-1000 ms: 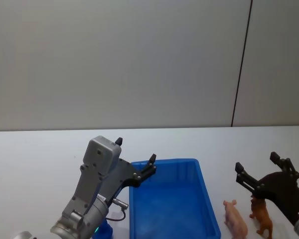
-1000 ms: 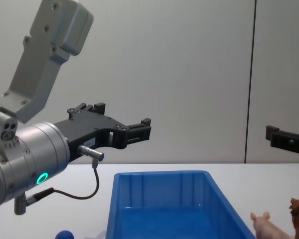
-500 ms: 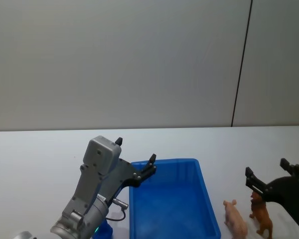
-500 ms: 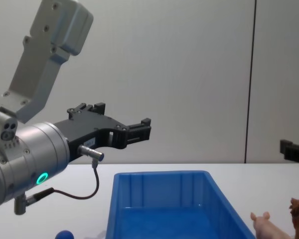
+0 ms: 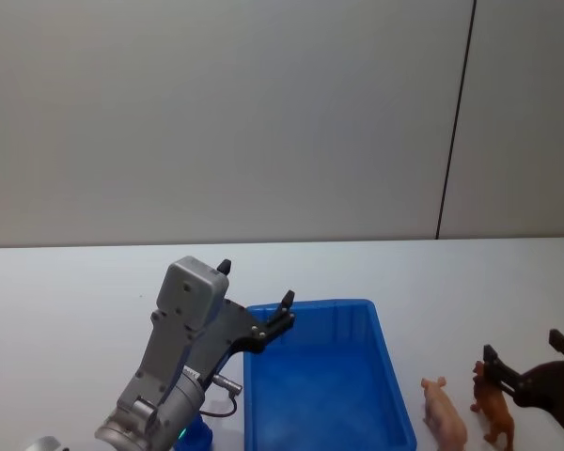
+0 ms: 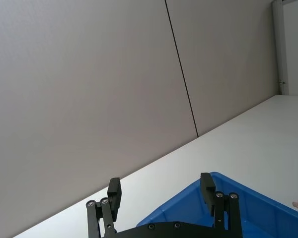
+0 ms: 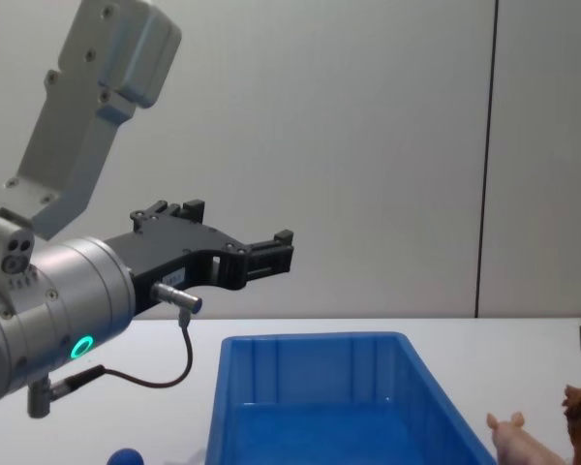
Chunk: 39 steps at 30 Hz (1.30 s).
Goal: Pick up the two dolls from the table and place them into the box.
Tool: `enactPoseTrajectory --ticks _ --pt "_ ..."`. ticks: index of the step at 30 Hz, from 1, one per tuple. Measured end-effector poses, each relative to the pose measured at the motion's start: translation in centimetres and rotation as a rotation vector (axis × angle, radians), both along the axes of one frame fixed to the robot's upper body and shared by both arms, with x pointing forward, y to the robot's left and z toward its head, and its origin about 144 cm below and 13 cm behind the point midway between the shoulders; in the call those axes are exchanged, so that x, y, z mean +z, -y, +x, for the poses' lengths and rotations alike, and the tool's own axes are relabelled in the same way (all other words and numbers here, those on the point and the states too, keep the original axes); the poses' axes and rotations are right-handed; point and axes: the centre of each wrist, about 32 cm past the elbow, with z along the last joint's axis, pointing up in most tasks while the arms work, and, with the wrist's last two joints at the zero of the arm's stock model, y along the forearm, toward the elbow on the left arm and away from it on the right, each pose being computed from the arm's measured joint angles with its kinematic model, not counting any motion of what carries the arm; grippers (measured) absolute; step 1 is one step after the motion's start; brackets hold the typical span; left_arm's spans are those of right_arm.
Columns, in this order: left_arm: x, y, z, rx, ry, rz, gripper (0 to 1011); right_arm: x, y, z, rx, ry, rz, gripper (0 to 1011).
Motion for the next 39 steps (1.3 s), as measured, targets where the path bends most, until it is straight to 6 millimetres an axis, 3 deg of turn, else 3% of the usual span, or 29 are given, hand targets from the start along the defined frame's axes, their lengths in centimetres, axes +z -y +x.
enactPoseTrajectory --ticks 25,36,39 --pt "0.0 0.0 0.0 0.000 0.000 0.000 1002 -2.8 0.3 0.1 0.029 -0.142 -0.046 999" --pt "0.0 0.0 0.0 0.000 0.000 0.000 1001 -3.6 0.0 0.4 0.043 -0.181 -0.059 735" --pt "0.0 0.0 0.0 0.000 0.000 0.000 1002 -3.7 0.0 0.5 0.043 -0.189 -0.061 616"
